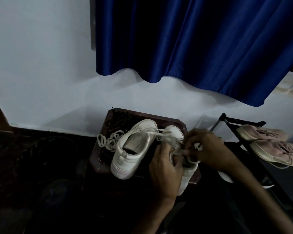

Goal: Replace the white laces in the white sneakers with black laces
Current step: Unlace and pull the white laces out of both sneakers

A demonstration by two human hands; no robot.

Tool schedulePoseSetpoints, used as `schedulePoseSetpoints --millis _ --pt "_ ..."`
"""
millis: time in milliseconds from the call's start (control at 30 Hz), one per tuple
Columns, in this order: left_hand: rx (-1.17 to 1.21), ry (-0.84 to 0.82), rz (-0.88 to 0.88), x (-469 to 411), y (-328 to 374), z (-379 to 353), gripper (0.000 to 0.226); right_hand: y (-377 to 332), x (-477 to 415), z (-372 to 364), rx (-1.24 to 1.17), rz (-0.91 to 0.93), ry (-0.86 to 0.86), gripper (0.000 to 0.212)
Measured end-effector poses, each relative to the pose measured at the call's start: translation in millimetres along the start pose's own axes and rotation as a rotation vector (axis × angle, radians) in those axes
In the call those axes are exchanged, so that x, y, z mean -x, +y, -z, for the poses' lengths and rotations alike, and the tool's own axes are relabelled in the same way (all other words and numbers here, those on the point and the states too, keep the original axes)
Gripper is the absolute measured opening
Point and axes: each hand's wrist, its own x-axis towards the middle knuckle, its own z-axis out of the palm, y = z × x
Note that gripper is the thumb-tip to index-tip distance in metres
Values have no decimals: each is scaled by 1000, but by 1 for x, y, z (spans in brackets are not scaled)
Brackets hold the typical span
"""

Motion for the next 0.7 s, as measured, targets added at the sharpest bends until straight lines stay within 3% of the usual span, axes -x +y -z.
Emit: schedulePoseSetpoints --millis 100,200,300,433,633,700 --pt "-22 9 -1 -1 -2 -1 15 3 20 51 -140 73 -151 6" --pt "-8 23 6 1 -3 -2 17 9 20 60 -5 -12 -185 4" --pt "27 27 -4 3 -2 -2 18 4 8 36 114 -61 -154 20" --pt "41 42 -10 6 -1 0 10 -17 -7 -3 291 -126 -137 22" --pt "36 51 0 5 -3 -2 7 -11 -2 -24 189 -73 90 8" --pt "34 64 -12 4 -4 -3 9 -7 13 -3 139 42 25 8"
